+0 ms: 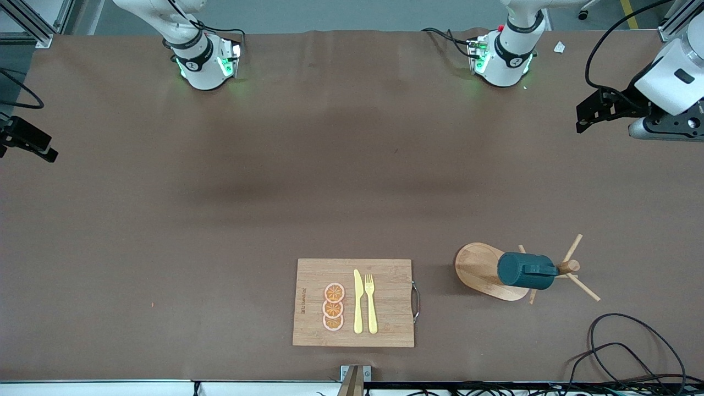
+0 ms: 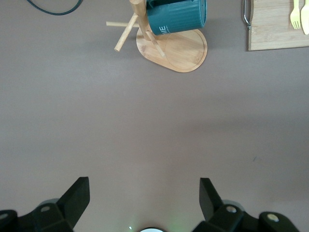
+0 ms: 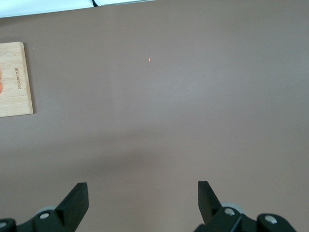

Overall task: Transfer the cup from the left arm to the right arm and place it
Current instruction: 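Move the left gripper toward the teal mug on the wooden stand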

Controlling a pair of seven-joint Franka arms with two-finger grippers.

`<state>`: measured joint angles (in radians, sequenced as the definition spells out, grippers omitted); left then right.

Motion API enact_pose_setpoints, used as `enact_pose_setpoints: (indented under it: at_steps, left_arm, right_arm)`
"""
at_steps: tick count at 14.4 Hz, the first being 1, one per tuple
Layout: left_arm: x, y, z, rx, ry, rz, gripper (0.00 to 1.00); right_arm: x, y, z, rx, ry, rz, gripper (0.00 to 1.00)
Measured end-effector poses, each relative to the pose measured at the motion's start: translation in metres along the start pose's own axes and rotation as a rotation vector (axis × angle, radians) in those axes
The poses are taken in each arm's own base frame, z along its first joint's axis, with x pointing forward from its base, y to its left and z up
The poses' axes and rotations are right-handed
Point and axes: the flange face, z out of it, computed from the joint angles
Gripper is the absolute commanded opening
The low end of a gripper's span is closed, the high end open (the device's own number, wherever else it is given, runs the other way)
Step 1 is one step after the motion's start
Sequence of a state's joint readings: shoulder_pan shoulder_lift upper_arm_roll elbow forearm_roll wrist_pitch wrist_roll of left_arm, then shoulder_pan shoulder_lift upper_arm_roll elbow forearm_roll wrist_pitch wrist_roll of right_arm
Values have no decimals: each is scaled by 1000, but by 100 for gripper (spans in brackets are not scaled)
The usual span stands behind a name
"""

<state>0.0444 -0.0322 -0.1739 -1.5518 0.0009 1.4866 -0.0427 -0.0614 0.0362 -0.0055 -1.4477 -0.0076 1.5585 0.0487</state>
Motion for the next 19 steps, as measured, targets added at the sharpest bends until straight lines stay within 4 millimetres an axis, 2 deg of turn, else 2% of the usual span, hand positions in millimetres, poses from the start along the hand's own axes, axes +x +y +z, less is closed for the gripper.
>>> enact_pose_setpoints:
  at_steps: [2, 5, 7, 10, 16, 19]
  left_arm:
    - [0, -7, -2, -1, 4, -15, 100]
    - [3, -33, -4, -4, 11, -62, 100]
    - [13, -46, 3, -9, 6, -78, 100]
    - [38, -63, 21, -18, 49, -104, 100]
    - [79, -71, 64, -42, 76, -162, 100]
    - [92, -65, 79, -146, 46, -385, 100]
  right_arm:
    - [0, 1, 0, 0, 0, 2, 100]
    - [0, 1, 0, 0, 0, 2, 100]
    - [0, 1, 0, 0, 1, 3, 100]
    - [0, 2, 1, 0, 12, 4, 100]
    - [-11, 5, 6, 1, 34, 8, 100]
    - [-11, 10, 6, 0, 33, 17, 100]
